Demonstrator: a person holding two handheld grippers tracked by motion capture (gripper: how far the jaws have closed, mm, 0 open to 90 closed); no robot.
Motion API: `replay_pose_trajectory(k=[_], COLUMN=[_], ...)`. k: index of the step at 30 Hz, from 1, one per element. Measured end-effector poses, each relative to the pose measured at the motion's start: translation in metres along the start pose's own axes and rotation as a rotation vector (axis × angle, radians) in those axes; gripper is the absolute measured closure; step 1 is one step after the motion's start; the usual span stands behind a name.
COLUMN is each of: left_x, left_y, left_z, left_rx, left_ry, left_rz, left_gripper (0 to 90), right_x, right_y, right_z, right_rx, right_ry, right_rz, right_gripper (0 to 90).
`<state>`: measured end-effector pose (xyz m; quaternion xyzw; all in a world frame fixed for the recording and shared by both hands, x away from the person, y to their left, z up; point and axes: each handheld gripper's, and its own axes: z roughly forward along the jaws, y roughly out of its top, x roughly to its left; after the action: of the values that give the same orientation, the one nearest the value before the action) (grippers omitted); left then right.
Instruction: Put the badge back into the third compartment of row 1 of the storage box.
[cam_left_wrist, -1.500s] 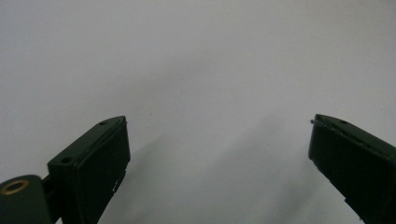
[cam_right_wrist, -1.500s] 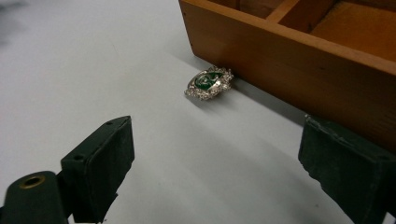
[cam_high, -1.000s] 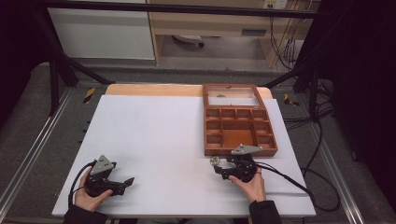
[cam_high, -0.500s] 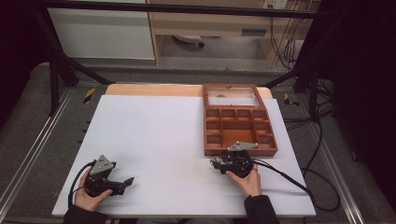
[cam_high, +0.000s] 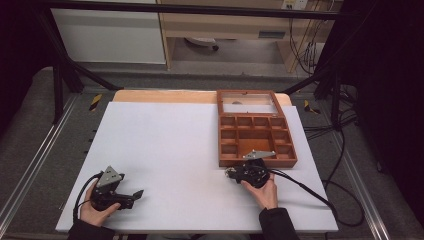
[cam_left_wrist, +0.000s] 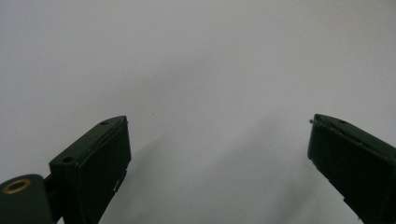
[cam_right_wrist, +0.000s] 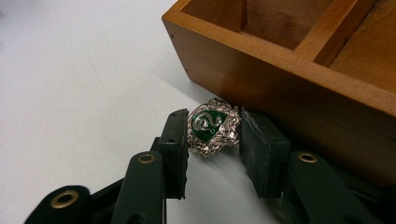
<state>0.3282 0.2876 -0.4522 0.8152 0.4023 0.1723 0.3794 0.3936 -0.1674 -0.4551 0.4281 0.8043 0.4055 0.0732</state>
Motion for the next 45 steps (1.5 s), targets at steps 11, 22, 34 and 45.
replay_pose_trajectory(k=[11,22,34,45], left_x=[0.0,0.0,0.0,0.0], left_y=[0.0,0.0,0.0,0.0], left_z=[0.0,0.0,0.0,0.0], left_rx=[0.001,0.001,0.0,-0.001], left_ry=[0.0,0.002,0.002,0.002], left_rz=[0.003,0.003,0.0,0.0], left_gripper=[5.7,5.8,5.9,5.9], right_x=[0.0,0.002,0.004,0.005], right_y=[0.0,0.001,0.002,0.001], right_z=[0.0,-0.006,-0.01,-0.012], right_rx=[0.001,-0.019,-0.025,-0.027], right_ry=[-0.007,0.002,0.023,0.057], right_rz=[0.01,0.009,0.01,-0.006], right_gripper=[68.2,75.9,81.4,85.4])
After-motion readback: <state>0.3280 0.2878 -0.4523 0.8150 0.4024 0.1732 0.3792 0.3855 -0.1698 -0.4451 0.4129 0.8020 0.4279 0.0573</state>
